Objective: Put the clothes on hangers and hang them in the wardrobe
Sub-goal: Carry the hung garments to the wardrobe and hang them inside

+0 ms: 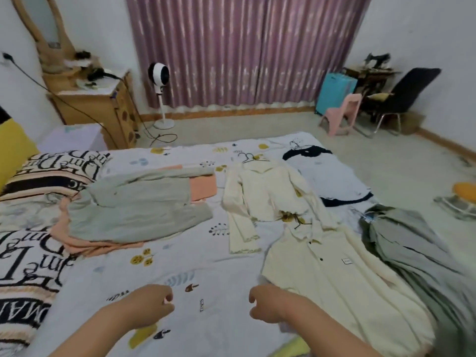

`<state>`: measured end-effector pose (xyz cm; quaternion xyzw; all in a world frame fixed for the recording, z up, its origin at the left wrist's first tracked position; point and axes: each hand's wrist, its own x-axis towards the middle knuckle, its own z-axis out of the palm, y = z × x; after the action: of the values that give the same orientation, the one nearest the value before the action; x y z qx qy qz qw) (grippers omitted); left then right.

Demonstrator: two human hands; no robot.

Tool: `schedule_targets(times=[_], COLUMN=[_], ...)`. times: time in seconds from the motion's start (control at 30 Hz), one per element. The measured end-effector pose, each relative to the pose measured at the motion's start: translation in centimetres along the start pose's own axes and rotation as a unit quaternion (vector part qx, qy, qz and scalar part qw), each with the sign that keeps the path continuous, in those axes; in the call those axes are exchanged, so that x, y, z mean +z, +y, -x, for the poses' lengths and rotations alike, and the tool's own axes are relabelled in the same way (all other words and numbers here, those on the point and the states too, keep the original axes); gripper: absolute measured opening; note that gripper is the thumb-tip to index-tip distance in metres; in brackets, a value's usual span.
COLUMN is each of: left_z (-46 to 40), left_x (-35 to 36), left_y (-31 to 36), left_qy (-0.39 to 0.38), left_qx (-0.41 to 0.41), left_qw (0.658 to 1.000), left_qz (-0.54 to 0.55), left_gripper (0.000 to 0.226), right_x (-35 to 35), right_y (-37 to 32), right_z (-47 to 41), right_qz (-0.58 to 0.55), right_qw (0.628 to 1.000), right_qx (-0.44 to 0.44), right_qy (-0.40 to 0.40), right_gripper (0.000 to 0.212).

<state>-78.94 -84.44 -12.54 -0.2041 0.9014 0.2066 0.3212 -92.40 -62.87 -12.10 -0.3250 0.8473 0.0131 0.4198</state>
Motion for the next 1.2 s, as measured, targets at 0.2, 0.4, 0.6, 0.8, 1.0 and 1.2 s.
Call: schedule_targets(times=[0.2,0.4,0.6,0.8,1.0,1.2], left_z=[-6.1,-10.6,-14.3,-17.8,-20.6,-25.8], left_x=[-2.6,-2.9,-2.0,0.6,3.6,5.4], left_y=[5.5,13.0,23.1,35.4,45.8,52.1], left_qy=[-0.017,-0.044,-0.051,-0.043,-0.016,0.002], left_qx=[0.072,0.139,0.178,0.186,0.209,0.212], left_qw=[0.994,0.983,0.974,0.974,0.975,0.976], left_qz=[-0.077,-0.108,-0.129,-0.121,-0.069,-0.043], left_gripper=[0.034,0.035,0.036,0.036,0.031,0.030], right_x=[0.2,-0.4,-1.3,-2.6,-4.4,-5.7], right_y=[5.9,12.2,22.1,34.9,45.2,52.9], right_z=[0.6,3.6,6.1,7.3,6.5,2.6], right_qz=[-0.087,-0.150,-0.189,-0.190,-0.184,-0.177], right_qw=[0.991,0.975,0.961,0.956,0.954,0.949], right_qx=[0.098,0.151,0.184,0.205,0.228,0.246], right_qy=[0.030,0.062,0.084,0.085,0.070,0.084], right_gripper=[0.041,0.043,0.043,0.044,0.039,0.029])
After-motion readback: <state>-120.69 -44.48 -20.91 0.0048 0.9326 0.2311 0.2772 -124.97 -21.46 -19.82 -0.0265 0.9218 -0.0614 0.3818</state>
